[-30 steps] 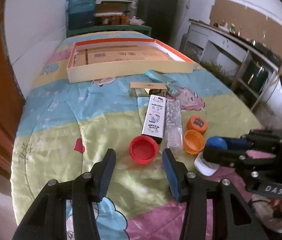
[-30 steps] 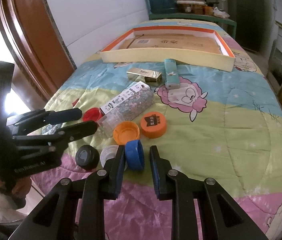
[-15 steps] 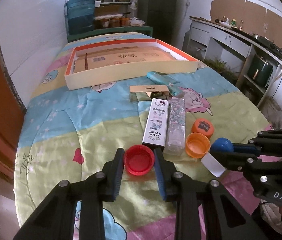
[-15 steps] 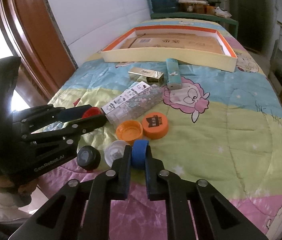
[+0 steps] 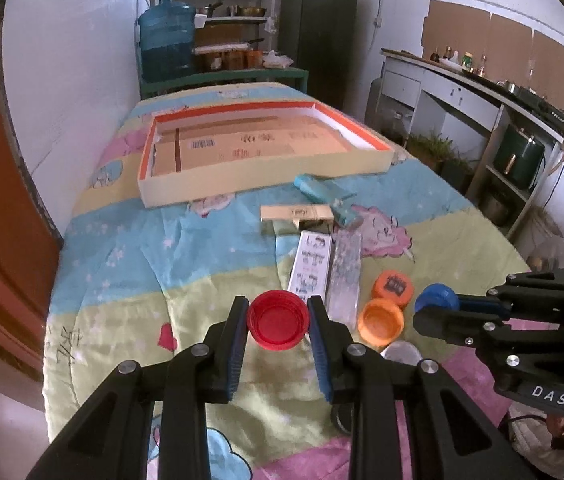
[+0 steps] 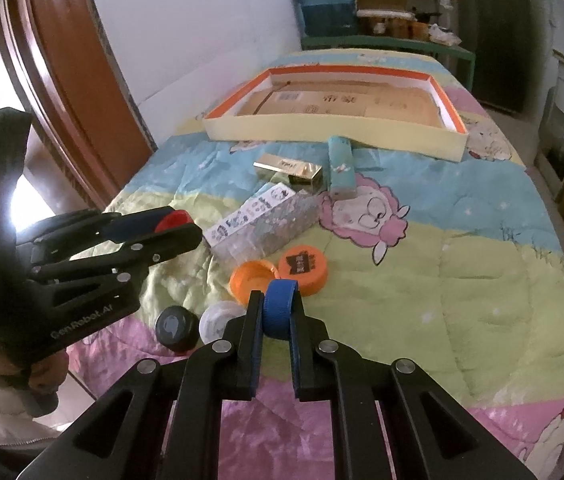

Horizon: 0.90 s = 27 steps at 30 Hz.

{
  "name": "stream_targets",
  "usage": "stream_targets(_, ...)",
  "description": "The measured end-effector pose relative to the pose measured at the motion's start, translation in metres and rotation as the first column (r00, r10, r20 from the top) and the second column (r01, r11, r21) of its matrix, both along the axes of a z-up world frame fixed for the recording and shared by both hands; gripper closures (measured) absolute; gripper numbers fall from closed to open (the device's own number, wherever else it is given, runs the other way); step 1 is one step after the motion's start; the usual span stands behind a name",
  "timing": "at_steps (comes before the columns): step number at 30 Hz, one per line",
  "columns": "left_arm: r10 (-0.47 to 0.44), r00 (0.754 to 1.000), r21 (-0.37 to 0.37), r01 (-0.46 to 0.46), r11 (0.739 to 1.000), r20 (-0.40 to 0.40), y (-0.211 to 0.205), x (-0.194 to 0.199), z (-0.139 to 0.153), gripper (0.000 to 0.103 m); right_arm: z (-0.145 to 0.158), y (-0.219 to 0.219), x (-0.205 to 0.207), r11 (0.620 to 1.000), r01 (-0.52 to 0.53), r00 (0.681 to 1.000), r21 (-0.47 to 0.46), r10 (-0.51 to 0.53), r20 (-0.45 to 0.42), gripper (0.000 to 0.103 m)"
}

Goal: Organize rigid objects
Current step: 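Carry the red and blue caps with both tools over the GOLDENLEAF box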

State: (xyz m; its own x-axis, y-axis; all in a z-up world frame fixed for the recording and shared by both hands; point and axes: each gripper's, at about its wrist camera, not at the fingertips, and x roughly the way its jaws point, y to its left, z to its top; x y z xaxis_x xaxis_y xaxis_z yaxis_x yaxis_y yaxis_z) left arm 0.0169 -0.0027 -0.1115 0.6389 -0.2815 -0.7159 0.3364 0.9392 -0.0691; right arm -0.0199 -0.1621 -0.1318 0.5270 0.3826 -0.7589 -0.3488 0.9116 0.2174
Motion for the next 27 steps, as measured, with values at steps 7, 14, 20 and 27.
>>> stream_targets(7,0.006,0.999,-0.013,-0.006,1.0,0.038,-0.004,0.01,0.023,0.073,0.02,-0.014,0.01,1.0,0.018,0.999,0.02,-0.019,0.039,0.092)
stream_targets(14,0.018,0.998,-0.018,-0.017,1.0,0.064,-0.007,0.029,0.045,0.073,0.042,-0.023,0.029,1.0,0.018,0.996,0.011,-0.019,0.092,0.092)
stream_targets(20,0.043,0.995,-0.025,-0.041,0.999,0.085,-0.007,0.054,0.068,0.073,0.059,-0.029,0.057,1.0,0.008,0.991,0.005,-0.008,0.13,0.092)
stream_targets(27,0.103,0.992,-0.049,-0.099,0.994,0.078,-0.003,0.092,0.087,0.073,0.076,-0.035,0.091,1.0,0.003,0.985,-0.005,-0.002,0.173,0.092)
